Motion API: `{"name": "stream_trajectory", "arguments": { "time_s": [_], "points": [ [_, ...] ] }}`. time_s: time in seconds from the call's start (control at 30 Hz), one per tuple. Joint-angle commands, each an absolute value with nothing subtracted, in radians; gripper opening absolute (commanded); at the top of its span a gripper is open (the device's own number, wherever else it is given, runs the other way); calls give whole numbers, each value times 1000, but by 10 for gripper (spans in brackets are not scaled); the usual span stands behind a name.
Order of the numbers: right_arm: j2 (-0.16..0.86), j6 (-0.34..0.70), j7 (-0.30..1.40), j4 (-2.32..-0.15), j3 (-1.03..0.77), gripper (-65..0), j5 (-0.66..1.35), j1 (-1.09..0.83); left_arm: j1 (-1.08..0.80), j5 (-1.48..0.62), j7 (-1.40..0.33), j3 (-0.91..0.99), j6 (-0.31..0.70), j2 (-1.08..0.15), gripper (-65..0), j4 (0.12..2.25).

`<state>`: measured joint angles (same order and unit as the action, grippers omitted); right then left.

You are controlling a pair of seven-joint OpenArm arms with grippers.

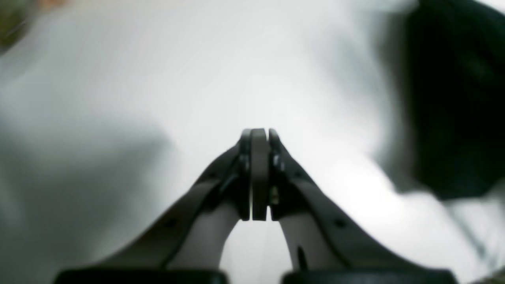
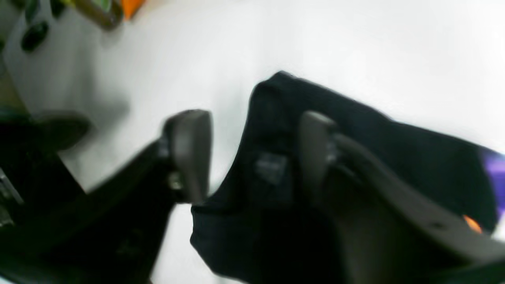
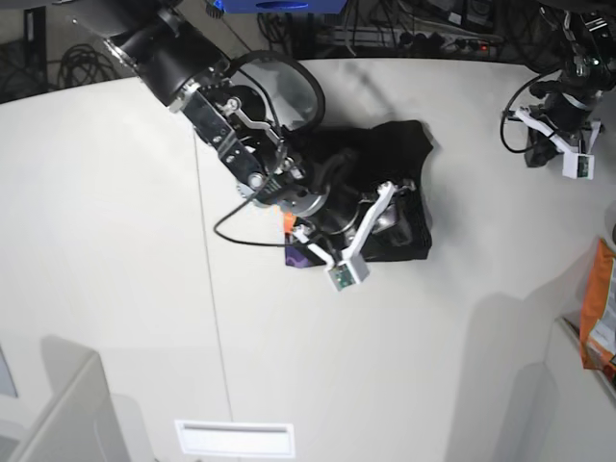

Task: Fold the T-shirt properly
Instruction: 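Lay the folded end down and open the right gripper, withdrawing it, then grasp the folded shirt's edge with the left gripper and rotate it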

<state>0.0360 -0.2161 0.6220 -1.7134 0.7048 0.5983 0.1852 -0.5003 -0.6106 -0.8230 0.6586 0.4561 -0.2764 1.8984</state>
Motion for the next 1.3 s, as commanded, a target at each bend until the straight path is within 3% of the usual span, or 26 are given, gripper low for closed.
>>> {"name": "stream_trajectory", "arguments": {
  "time_s": [0.0,0.07,0.17,0.4,0.5,0.8,1.1,1.17,1.27],
  "points": [
    [45,-205,595,-1751,654,-461,599,177,-498,-619,-803,659,466,-278,-650,1916],
    [64,-203,595,-1791,556,-626,599,122,-472,-619,-803,644,490,-248,-650,1922],
    [88,-203,588,-1840,410,-650,599,31,-435,-621,-805,642,496,-180,-650,1922],
    [142,-202,588,-1874,191,-650,599,-96,-351,-621,-857,591,496,-102,-156,1917],
    [150,-200,588,-1874,140,-650,599,-137,-306,-621,-914,533,496,-96,-51,1913],
    [147,-28,590,-1876,5,-650,599,-225,-214,-611,-920,420,478,-59,-49,1733],
    [147,-19,593,-1876,-105,-650,599,-271,-165,-611,-917,389,430,-59,-53,1603],
    [148,-19,590,-1876,-128,-650,599,-285,-165,-610,-917,349,429,-64,-95,1598],
    [147,-19,590,-1876,-179,-650,599,-291,-170,-610,-917,321,427,-64,-272,1586]
  ]
}}
